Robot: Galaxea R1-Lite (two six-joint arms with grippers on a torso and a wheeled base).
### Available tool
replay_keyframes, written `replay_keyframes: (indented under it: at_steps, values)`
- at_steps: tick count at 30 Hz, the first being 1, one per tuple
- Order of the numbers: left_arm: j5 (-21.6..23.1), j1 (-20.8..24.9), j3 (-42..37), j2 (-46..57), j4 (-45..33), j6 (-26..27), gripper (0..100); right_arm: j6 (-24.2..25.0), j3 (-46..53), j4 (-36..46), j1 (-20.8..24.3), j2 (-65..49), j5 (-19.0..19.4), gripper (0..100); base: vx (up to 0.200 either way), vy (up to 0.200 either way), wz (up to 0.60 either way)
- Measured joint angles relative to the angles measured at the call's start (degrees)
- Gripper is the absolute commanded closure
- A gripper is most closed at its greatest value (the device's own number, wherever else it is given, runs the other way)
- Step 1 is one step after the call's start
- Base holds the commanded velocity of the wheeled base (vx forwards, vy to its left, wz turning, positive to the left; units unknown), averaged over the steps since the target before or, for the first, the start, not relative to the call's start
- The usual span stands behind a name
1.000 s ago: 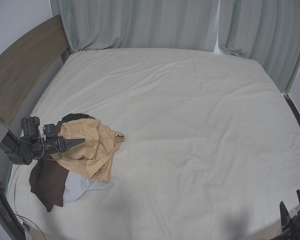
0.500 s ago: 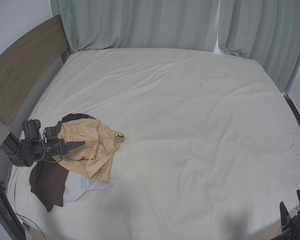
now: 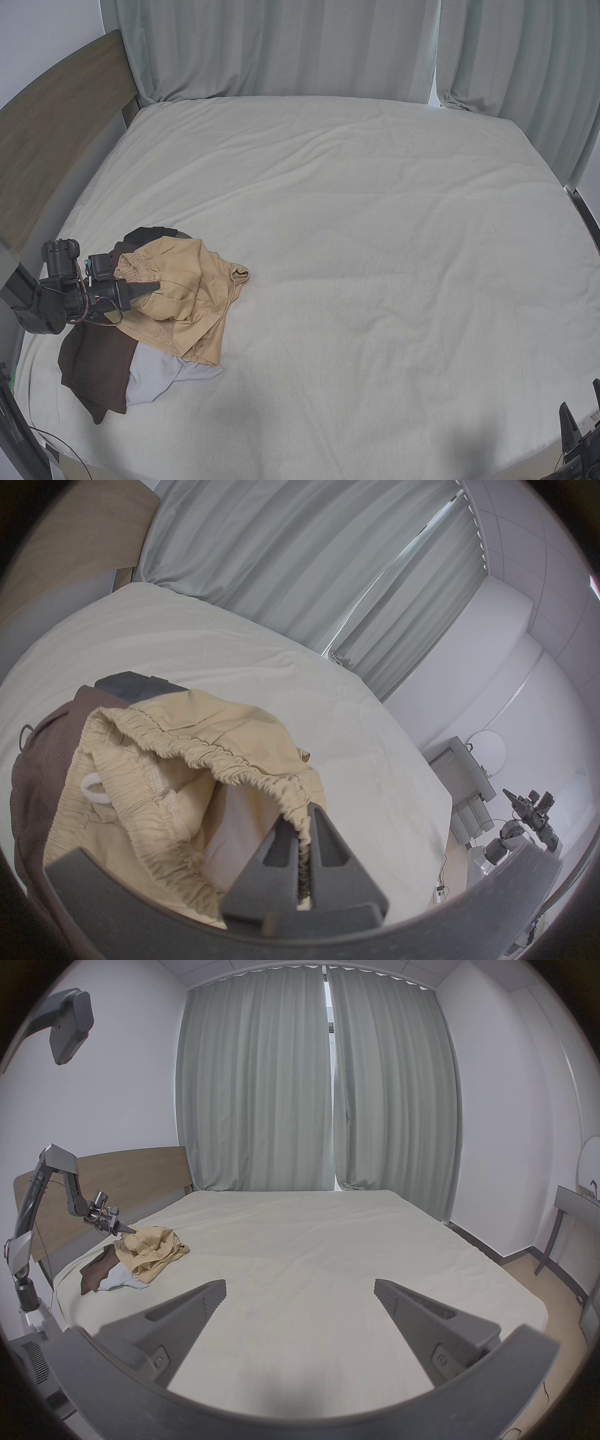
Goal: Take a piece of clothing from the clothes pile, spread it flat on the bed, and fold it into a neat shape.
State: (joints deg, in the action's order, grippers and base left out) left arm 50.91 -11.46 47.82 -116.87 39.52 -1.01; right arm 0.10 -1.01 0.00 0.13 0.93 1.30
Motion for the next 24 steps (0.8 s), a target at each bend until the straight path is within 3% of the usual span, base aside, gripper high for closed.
replay_keyframes:
  at_steps: [24]
  values:
    - [-0.46,0.05,-9.3,15.69,0.51,-8.13,100,0.0,0.0,0.0,-0.04,0.0,0.0,0,0.0,0.0,0.0]
